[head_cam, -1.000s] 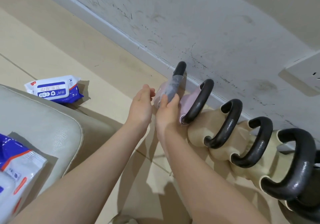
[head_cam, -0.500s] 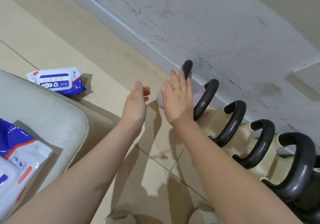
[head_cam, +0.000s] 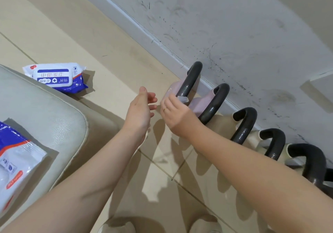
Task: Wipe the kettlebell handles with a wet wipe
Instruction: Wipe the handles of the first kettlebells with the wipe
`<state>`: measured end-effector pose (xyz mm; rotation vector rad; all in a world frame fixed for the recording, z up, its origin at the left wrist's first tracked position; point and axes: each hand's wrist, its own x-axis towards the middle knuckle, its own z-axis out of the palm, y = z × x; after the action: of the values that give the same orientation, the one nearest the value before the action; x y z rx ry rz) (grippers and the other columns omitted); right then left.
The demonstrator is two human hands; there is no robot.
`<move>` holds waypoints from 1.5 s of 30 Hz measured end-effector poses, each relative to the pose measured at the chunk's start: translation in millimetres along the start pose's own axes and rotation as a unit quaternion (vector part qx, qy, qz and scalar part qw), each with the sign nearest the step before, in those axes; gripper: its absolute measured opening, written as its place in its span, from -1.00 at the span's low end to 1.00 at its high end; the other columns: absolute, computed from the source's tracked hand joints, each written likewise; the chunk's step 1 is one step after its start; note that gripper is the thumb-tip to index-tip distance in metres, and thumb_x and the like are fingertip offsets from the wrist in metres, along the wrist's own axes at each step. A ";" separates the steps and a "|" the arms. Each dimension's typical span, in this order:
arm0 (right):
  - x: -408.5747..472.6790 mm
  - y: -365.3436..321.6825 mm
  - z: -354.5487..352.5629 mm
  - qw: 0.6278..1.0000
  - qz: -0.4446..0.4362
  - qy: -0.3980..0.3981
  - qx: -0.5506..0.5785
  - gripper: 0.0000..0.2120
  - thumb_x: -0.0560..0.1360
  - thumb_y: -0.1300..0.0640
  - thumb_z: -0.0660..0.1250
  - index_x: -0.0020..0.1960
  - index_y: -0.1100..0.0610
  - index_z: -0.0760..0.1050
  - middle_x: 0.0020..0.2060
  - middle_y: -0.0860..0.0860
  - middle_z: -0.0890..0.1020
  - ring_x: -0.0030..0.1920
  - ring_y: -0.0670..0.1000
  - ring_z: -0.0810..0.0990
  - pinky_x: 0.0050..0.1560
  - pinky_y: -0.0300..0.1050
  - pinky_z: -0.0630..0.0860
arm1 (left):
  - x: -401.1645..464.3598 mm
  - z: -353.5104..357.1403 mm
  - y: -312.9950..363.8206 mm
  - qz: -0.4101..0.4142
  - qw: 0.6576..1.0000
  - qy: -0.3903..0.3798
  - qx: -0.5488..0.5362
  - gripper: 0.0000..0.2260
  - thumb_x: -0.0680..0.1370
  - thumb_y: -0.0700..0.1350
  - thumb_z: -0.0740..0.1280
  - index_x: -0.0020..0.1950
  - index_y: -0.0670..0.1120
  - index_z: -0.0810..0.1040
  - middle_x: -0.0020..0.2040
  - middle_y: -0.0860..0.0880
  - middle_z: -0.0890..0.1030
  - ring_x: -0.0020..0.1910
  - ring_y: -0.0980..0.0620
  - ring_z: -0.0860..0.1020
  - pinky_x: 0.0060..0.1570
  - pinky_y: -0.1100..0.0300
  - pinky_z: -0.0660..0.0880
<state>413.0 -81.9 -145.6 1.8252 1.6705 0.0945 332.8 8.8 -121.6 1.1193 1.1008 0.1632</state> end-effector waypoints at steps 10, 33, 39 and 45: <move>-3.0 35.4 -1.3 0.788 0.324 0.082 0.517 -0.50 0.62 0.04 -0.03 0.51 0.14 -0.03 0.54 0.03 -0.09 0.52 0.03 -0.16 0.50 -0.05 -0.14 | 0.1 22.1 -5.4 0.059 0.989 -0.068 0.114 -0.80 0.53 -0.19 0.16 -0.03 -0.09 0.57 -0.13 0.00 0.59 -0.14 0.08 0.51 -0.08 0.25 0.42; 24.1 51.2 -9.6 0.355 0.482 0.103 0.795 -0.56 0.59 -0.05 -0.03 0.45 -0.08 0.11 0.37 -0.01 0.38 0.30 0.04 0.38 0.37 0.03 0.28 | 2.2 11.3 -7.0 0.184 0.888 -0.225 0.357 -0.66 0.49 0.13 0.19 -0.04 -0.13 0.51 -0.13 -0.17 0.63 -0.15 -0.10 0.53 -0.17 0.19 0.38; 6.0 81.9 -4.2 0.608 0.408 0.052 0.679 -0.75 0.55 0.17 0.05 -0.07 0.17 0.50 -0.11 0.03 0.56 -0.07 0.04 0.47 -0.09 -0.09 0.39 | -4.2 14.2 -13.6 0.216 0.879 -0.228 0.359 -0.80 0.57 -0.03 0.21 0.01 -0.14 0.51 -0.16 -0.18 0.60 -0.14 -0.16 0.52 -0.06 0.03 0.41; -21.4 56.9 -1.9 0.890 0.217 0.049 0.398 -0.75 0.54 0.16 0.05 -0.12 0.18 0.49 -0.16 0.12 0.61 0.06 0.15 0.46 0.33 -0.12 0.02 | -4.6 30.0 -9.1 0.243 0.868 -0.164 0.401 -0.72 0.58 0.01 0.17 0.02 -0.18 0.51 -0.13 -0.18 0.62 -0.10 -0.21 0.52 -0.10 -0.03 0.44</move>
<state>457.4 -99.1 -107.8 2.8325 1.4259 -0.3731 350.0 -17.5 -125.8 2.0852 0.5410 -0.1129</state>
